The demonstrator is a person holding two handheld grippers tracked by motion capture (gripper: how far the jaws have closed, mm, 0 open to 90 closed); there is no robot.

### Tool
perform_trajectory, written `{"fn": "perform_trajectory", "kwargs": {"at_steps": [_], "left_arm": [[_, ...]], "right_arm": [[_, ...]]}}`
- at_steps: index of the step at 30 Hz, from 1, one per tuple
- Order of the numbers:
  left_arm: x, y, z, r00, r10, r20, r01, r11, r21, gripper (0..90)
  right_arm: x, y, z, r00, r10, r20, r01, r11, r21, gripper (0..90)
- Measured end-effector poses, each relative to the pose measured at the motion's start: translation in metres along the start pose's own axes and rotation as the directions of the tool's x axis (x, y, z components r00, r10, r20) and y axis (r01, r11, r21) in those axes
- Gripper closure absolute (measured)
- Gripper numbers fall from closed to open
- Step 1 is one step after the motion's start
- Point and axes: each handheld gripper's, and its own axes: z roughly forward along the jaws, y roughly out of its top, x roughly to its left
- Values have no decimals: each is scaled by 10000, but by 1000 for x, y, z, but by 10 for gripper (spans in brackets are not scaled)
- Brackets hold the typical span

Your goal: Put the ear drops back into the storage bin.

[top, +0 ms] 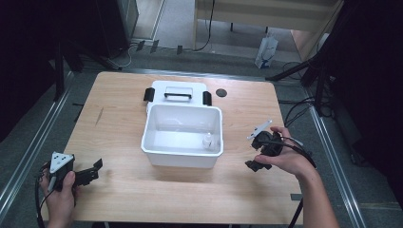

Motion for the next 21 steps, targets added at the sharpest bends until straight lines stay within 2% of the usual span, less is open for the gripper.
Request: {"fn": "perform_trajectory", "kwargs": {"at_steps": [4,7,11,16,19,21], "left_arm": [[0,0,0,10000,-7,-1,7,10000,10,3],[0,0,0,10000,-13,12,13,10000,7,3],[0,0,0,10000,-15,4,15,10000,1,3],[0,0,0,10000,-6,-9,6,10000,0,3],[0,0,0,10000,11,-9,-11,10000,-6,3],[0,0,0,10000,11,-10,-11,10000,-6,3]], "right_arm": [[1,-8,5,9999,162,-17,-162,9997,-189,0],[4,-20,14,9997,260,-47,-261,9990,-360,0],[6,-31,21,9977,599,307,-572,9950,-817,0],[11,-48,28,9961,756,458,-650,9774,-2010,0],[15,-59,31,9909,1110,760,-867,9588,-2706,0],[16,-68,31,9887,1304,738,-1006,9427,-3182,0]]}}
